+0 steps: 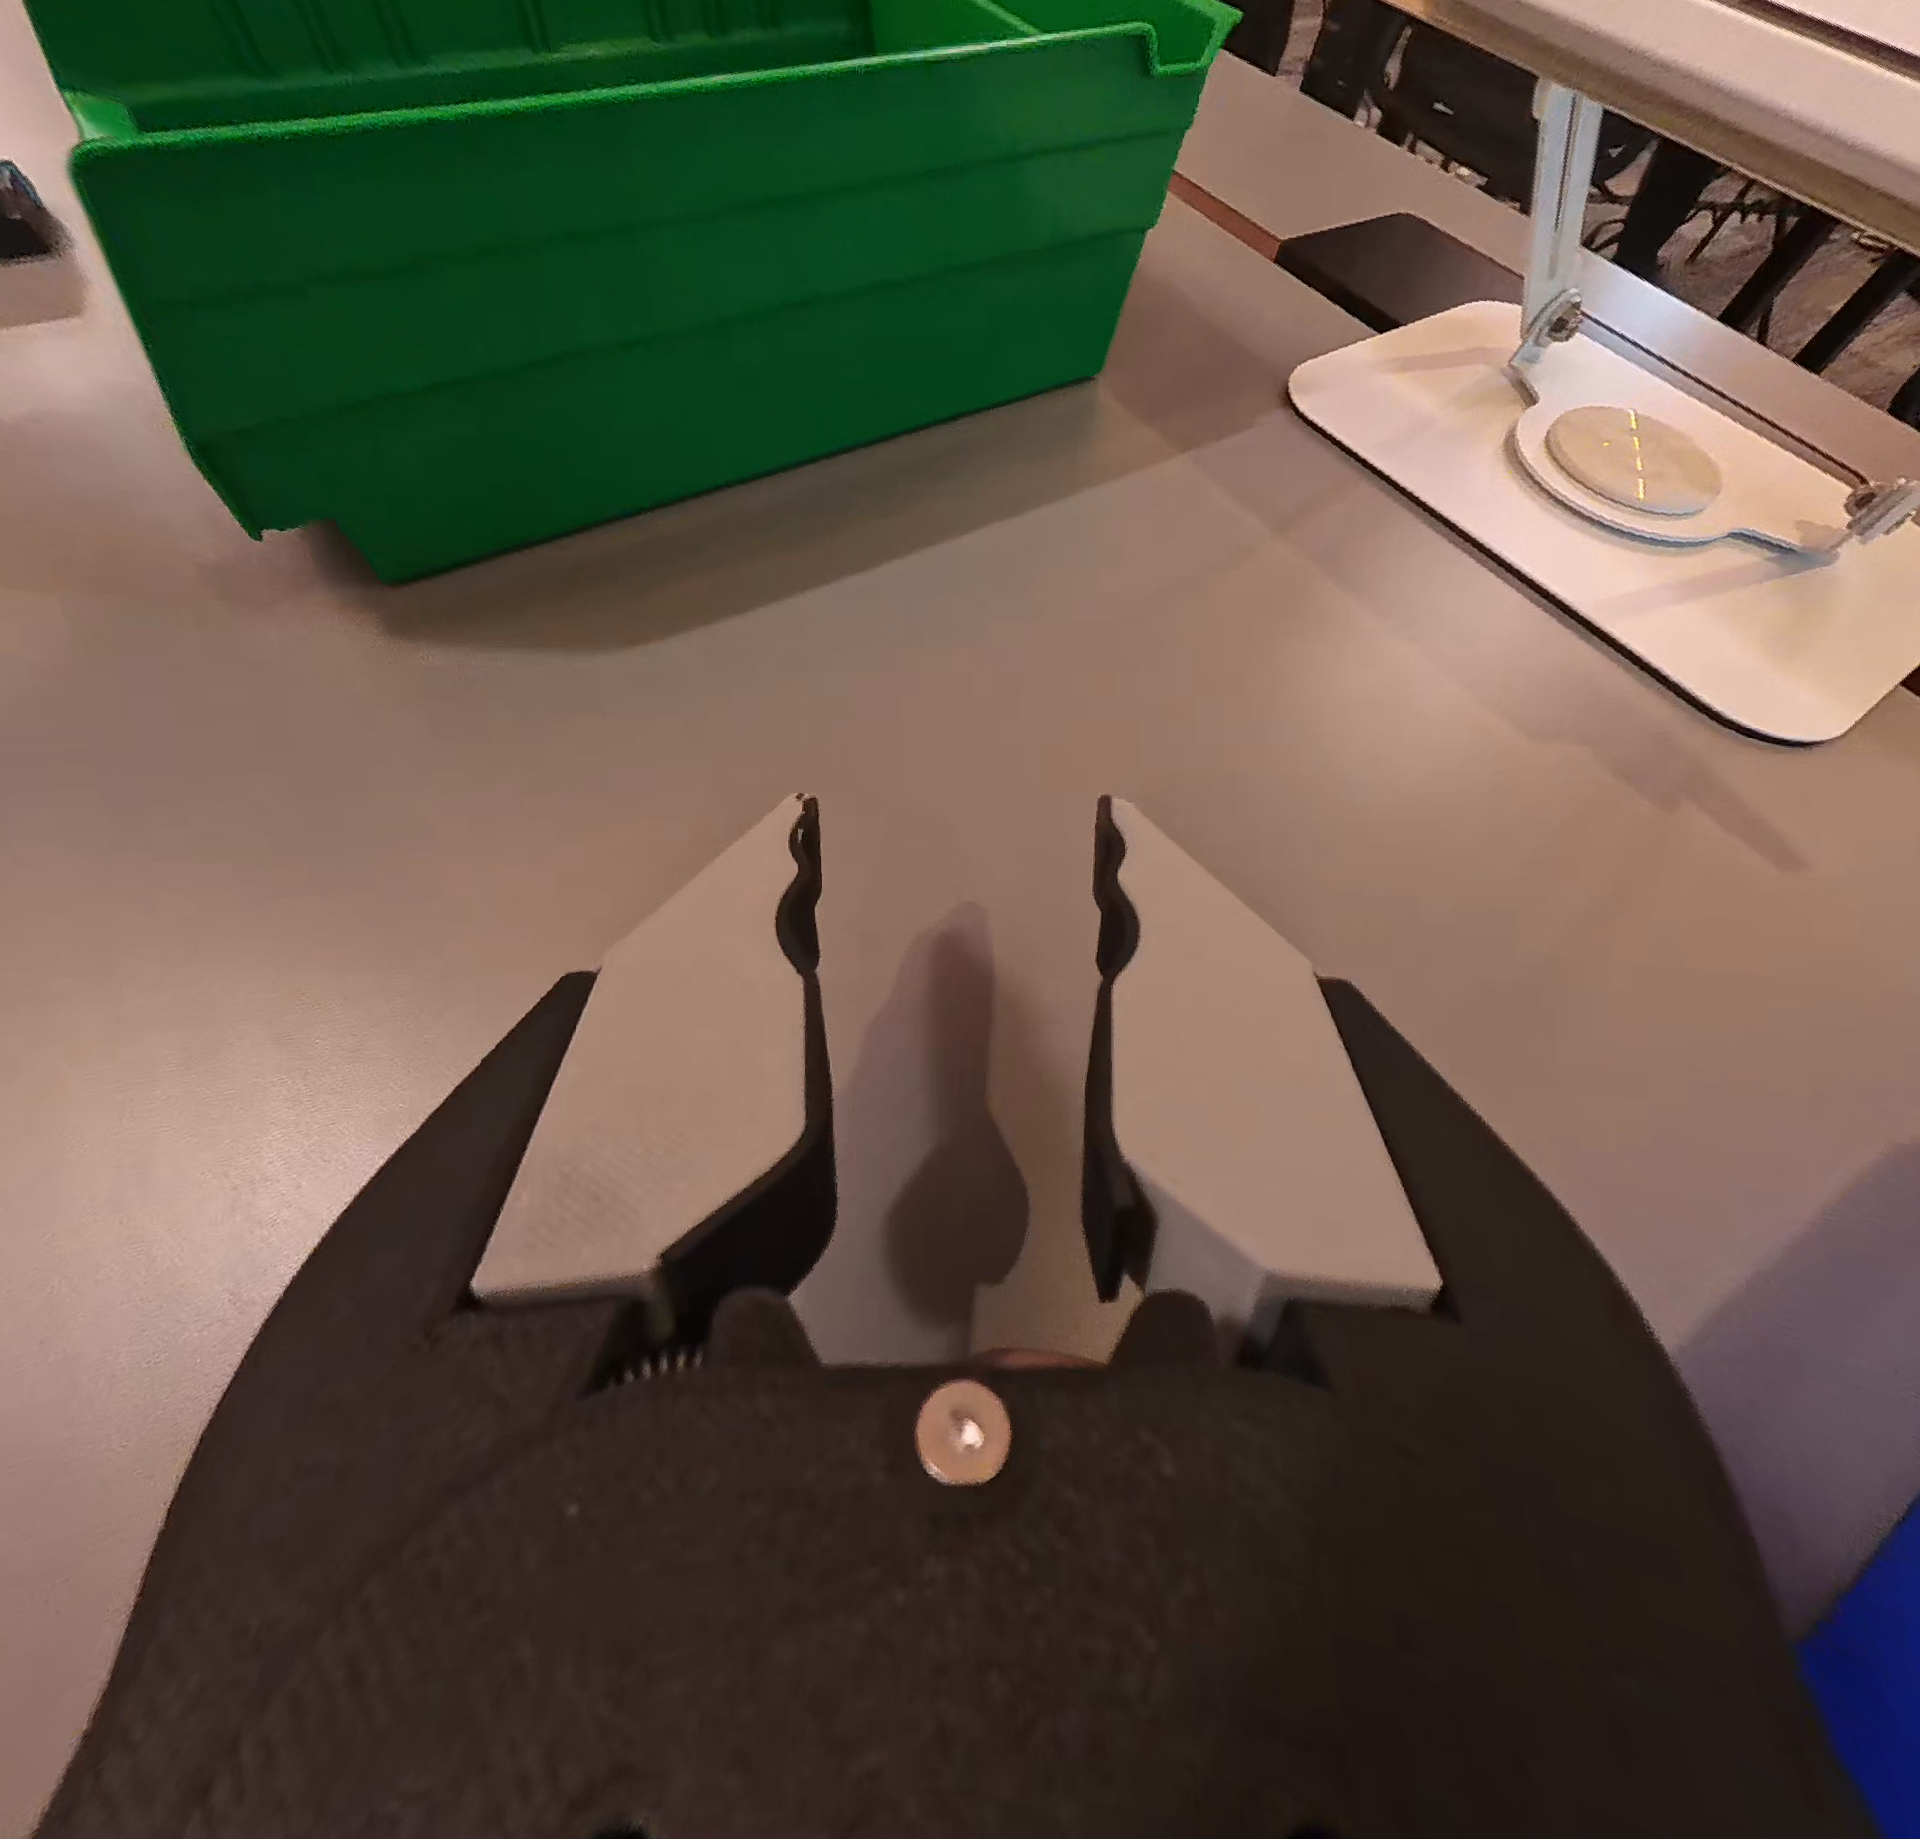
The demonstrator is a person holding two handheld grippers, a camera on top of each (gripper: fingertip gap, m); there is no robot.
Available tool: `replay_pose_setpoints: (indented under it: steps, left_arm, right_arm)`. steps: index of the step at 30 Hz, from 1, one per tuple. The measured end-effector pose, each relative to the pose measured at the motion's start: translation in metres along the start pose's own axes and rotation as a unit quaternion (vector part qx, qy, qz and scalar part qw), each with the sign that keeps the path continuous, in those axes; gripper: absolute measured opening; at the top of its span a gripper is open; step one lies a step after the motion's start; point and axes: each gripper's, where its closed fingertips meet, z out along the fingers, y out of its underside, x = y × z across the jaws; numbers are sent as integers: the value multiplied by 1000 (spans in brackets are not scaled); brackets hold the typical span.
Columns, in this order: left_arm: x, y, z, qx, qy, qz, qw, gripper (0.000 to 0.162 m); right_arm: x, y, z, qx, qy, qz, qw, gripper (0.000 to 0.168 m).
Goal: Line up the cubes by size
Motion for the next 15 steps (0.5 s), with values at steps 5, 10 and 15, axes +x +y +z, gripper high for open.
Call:
replay_pose_setpoints:
  steps: [5, 10, 15]
  left_arm:
    - [-1, 16, 14, -37, 19, -10, 999, 57]
    - [23, 16, 42, -91, 101, -16, 991, 52]
    - [13, 21, 75, -190, 105, 13, 976, 52]
  right_arm:
    - [-6, 0, 1, -5, 5, -27, 1000, 49]
    - [-10, 1, 3, -8, -2, -29, 1000, 48]
    - [-10, -5, -1, 2, 3, -37, 999, 48]
